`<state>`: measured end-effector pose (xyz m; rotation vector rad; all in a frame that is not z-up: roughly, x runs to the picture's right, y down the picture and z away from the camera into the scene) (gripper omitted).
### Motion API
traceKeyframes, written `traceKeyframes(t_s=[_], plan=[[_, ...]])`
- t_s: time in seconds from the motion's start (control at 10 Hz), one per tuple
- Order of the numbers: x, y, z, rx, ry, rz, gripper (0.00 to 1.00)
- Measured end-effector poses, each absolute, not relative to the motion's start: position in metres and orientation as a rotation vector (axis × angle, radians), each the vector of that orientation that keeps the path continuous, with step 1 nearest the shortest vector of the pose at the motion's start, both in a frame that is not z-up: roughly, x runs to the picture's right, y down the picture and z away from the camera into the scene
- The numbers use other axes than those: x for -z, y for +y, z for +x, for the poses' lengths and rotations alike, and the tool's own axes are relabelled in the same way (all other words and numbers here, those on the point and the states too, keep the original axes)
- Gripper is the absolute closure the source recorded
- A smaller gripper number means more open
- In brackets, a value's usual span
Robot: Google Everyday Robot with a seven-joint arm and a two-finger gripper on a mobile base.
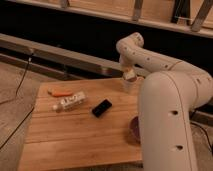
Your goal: Place the white sponge in the ceramic cup
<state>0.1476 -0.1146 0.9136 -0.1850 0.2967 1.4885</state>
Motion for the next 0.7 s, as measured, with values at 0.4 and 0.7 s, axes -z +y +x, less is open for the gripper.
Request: traceKeyframes(t_s=[0.4, 0.7], plan=[[-0.9128, -0.1091, 0.1502, -1.515, 0.294, -0.191, 0.86], [-0.9060, -0.1092, 0.1483, -1.528, 0.281, -0.209, 0.59]])
